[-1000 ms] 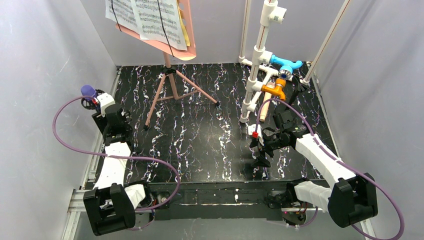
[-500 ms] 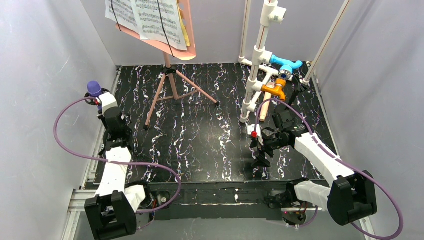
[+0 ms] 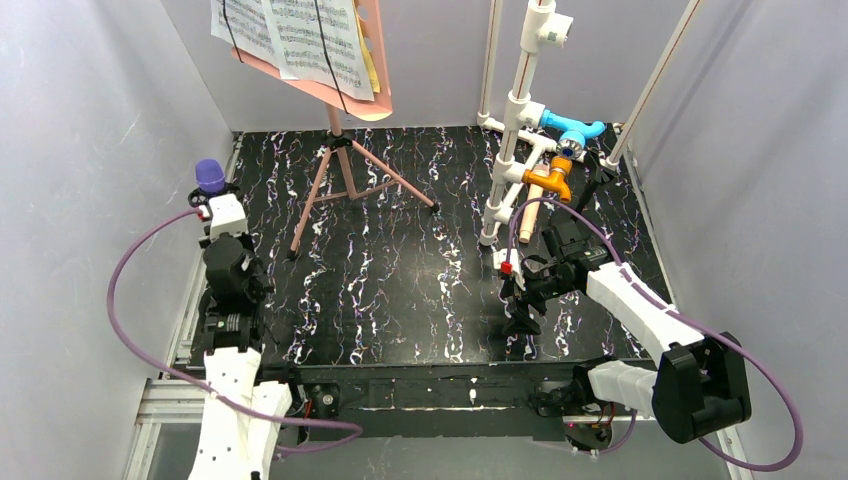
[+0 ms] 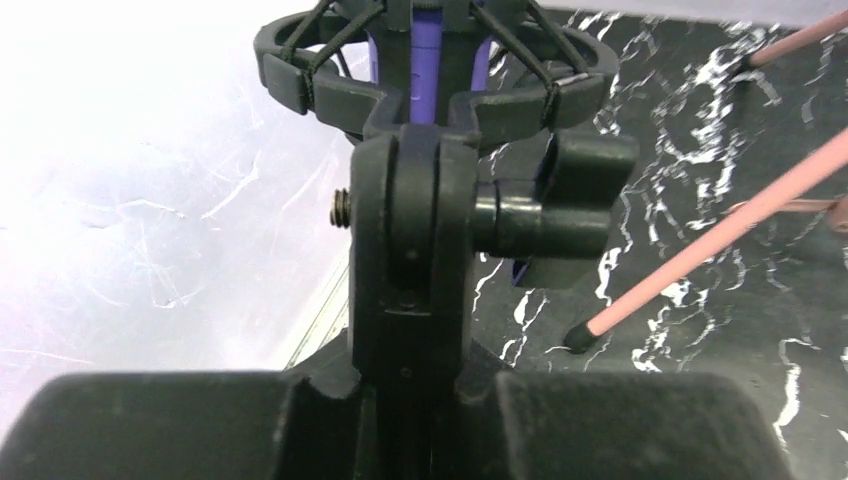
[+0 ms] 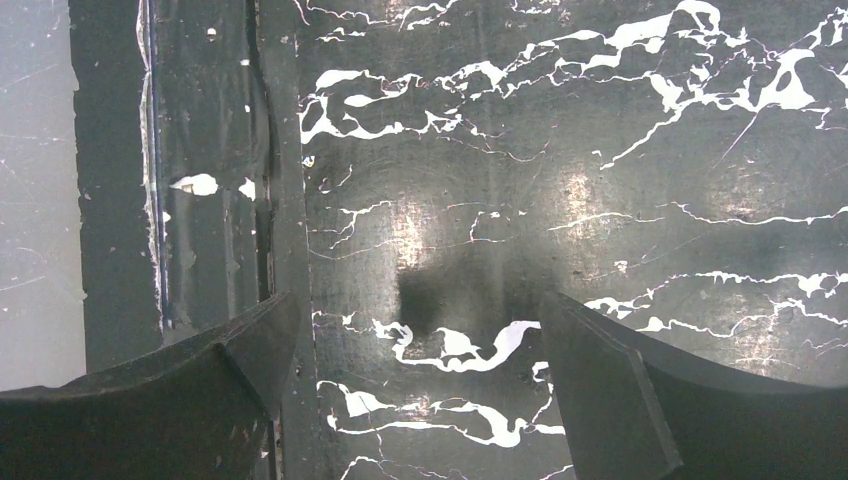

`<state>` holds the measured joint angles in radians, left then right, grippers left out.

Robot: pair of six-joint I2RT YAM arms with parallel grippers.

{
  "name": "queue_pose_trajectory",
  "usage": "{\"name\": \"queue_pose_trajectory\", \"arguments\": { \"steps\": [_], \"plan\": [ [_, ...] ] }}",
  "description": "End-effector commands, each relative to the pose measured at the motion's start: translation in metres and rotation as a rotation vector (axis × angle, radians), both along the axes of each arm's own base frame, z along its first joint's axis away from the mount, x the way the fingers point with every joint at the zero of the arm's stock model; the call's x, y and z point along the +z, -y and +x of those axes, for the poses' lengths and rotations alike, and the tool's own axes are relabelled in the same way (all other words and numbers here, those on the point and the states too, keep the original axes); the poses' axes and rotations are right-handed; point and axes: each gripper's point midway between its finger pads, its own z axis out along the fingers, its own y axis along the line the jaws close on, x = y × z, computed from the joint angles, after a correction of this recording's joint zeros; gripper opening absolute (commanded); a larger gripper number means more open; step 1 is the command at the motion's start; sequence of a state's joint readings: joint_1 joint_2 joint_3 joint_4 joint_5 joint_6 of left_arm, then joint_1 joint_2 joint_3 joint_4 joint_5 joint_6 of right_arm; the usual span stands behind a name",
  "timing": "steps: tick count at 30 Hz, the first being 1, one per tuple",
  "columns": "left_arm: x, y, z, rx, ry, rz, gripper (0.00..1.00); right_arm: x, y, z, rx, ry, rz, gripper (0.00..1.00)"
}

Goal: Pack up the instrument practice props
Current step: Pick up the microphone stand with the microphone from the center of the board.

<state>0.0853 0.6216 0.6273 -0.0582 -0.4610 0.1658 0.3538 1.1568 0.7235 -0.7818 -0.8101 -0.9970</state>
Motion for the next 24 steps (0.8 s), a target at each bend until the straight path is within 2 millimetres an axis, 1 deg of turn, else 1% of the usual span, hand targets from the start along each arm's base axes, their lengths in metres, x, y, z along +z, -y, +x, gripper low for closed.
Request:
{"name": "queue_pose_trajectory", "arguments": {
  "steps": [1, 3, 7, 10, 11, 14, 20, 24],
  "plan": [
    [0.044, 0.022, -0.021, -0.103, 0.089, -0.028, 0.00, 0.005, -0.003, 0.003, 0.002, 0.006, 0.011, 0.98],
    [0.046, 0.036, -0.028, -0.175, 0.083, -0.048, 0.00, 0.005, -0.003, 0.003, 0.002, 0.005, 0.011, 0.98],
    [0.047, 0.070, -0.040, -0.359, 0.056, -0.085, 0.00, 0.004, -0.003, 0.003, 0.003, 0.002, 0.011, 0.98],
    [0.054, 0.089, -0.049, -0.464, 0.062, -0.103, 0.00, 0.004, -0.003, 0.002, 0.002, 0.001, 0.010, 0.98],
    [0.057, 0.100, -0.053, -0.522, 0.066, -0.107, 0.00, 0.004, -0.003, 0.002, 0.002, 0.002, 0.010, 0.98],
    [0.067, 0.121, -0.065, -0.645, 0.080, -0.116, 0.00, 0.004, -0.003, 0.002, 0.003, -0.002, 0.010, 0.98],
    [0.086, 0.144, -0.091, -0.781, 0.131, -0.126, 0.00, 0.003, -0.003, 0.002, 0.004, -0.003, 0.009, 0.98],
    [0.089, 0.160, -0.105, -0.873, 0.128, -0.151, 0.00, 0.003, -0.003, 0.002, 0.004, -0.005, 0.008, 0.98]
  ]
}}
